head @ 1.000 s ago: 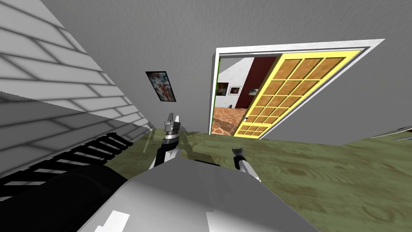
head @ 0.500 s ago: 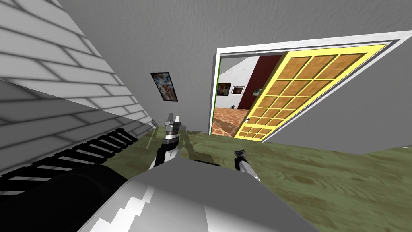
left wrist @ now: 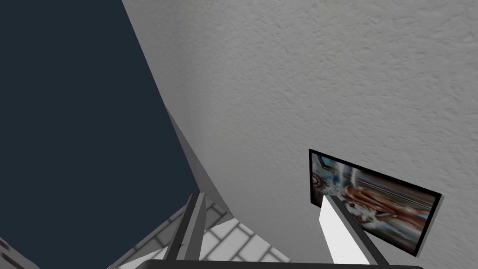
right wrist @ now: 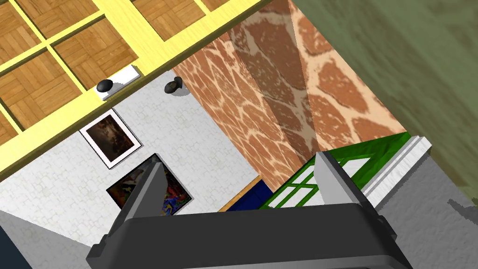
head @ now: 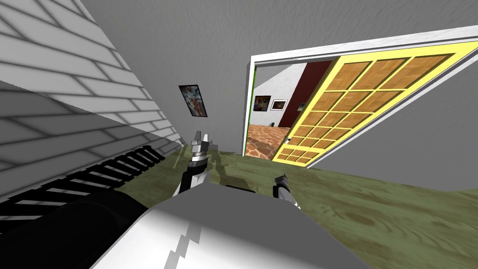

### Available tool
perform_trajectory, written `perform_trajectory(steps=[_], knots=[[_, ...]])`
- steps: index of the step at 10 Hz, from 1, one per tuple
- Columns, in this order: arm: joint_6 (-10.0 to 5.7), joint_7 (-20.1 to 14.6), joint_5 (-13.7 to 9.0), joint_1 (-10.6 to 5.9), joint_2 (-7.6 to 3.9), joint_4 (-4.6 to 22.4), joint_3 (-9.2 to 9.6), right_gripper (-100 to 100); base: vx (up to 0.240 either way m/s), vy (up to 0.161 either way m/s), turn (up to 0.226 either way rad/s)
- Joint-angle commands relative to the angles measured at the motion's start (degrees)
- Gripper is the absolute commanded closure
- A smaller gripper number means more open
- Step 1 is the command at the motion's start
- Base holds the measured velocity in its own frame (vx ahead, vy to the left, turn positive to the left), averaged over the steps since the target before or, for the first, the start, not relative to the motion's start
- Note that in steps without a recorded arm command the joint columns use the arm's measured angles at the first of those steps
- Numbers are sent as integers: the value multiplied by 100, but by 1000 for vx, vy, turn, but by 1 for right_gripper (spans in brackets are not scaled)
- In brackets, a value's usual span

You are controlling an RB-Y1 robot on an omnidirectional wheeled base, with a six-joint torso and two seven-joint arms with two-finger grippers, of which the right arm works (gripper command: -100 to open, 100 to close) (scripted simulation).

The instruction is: Push the door open

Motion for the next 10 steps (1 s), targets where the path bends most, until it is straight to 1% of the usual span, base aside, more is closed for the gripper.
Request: perform_trajectory(steps=[1, 2, 3, 4, 5, 6, 7, 10], knots=[[146, 107, 227, -56, -54, 202, 5, -100, 0, -123, 109], [238, 165, 369, -90, -72, 322, 11, -100, 3, -127, 94], [285, 194, 440, -108, -81, 381, 14, -100, -10, -110, 63], [378, 252, 582, -142, -98, 500, 21, -100, -17, -93, 89], [424, 281, 653, -160, -107, 560, 24, -100, -3, -88, 73], [516, 338, 793, -194, -125, 678, 30, -100, 3, -101, 77], [561, 366, 862, -211, -133, 736, 33, -100, 6, -103, 60], [832, 535, 1276, -312, -182, 1083, 51, -100, 16, -118, 87]])
